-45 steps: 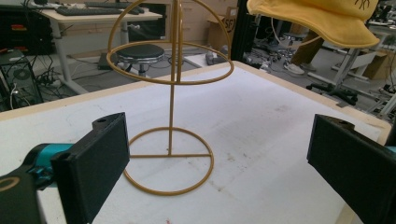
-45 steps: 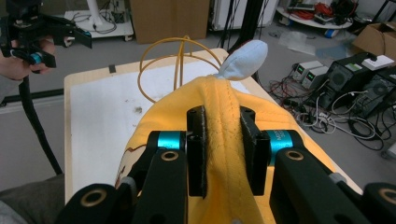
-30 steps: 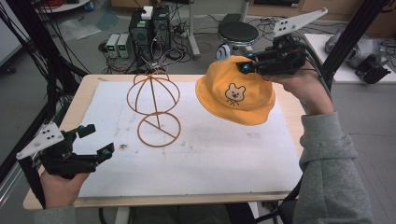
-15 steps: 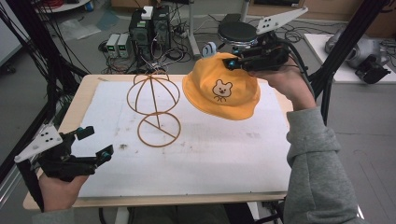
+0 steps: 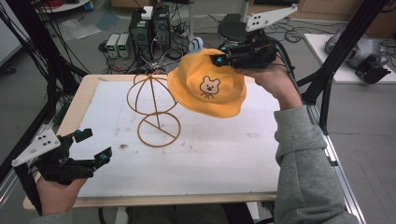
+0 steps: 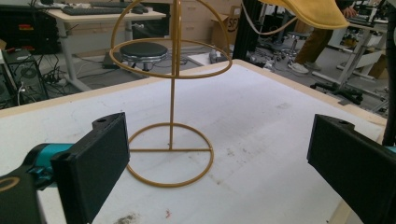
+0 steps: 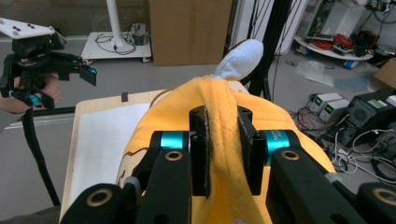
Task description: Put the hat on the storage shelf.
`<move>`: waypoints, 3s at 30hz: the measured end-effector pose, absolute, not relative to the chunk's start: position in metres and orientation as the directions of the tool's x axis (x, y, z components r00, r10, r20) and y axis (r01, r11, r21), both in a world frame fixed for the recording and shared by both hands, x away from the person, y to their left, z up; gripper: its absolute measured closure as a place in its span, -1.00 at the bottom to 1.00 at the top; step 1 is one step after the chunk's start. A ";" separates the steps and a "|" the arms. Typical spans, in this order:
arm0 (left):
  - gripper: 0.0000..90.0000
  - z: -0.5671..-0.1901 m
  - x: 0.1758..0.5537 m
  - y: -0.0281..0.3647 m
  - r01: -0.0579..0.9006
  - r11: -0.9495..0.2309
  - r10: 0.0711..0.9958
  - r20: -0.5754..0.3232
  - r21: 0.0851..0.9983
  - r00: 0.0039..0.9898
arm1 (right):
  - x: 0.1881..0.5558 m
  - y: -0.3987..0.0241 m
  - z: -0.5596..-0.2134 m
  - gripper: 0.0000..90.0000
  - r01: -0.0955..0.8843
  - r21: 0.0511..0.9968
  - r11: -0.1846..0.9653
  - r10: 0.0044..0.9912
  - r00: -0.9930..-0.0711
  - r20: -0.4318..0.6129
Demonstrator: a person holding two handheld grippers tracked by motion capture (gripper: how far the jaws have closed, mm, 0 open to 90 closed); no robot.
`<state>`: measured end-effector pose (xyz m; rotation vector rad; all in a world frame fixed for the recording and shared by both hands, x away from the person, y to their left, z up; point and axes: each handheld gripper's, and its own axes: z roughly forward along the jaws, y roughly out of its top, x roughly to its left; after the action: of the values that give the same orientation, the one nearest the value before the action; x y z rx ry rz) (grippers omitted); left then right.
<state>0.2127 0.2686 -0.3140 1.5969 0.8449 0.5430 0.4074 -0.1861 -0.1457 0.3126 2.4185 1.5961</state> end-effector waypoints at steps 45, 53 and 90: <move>-0.86 -0.318 0.167 0.279 0.238 -0.049 0.810 -0.101 0.970 0.578 | 0.442 -0.058 -0.167 0.78 -0.001 0.931 0.365 0.187 -0.979 -0.075; -0.86 -0.319 0.159 0.282 0.237 -0.048 0.818 -0.098 0.970 0.567 | 0.449 -0.038 -0.175 0.78 -0.003 0.921 0.389 0.180 -0.980 -0.079; -0.86 -0.320 0.156 0.284 0.242 -0.047 0.823 -0.099 0.969 0.559 | 0.466 -0.011 -0.203 0.63 0.060 0.861 0.505 0.183 -0.982 -0.039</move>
<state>0.1556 0.2837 -0.3198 1.5898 0.9248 0.6025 0.4658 -0.0106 -0.2029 0.2125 2.6154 1.4882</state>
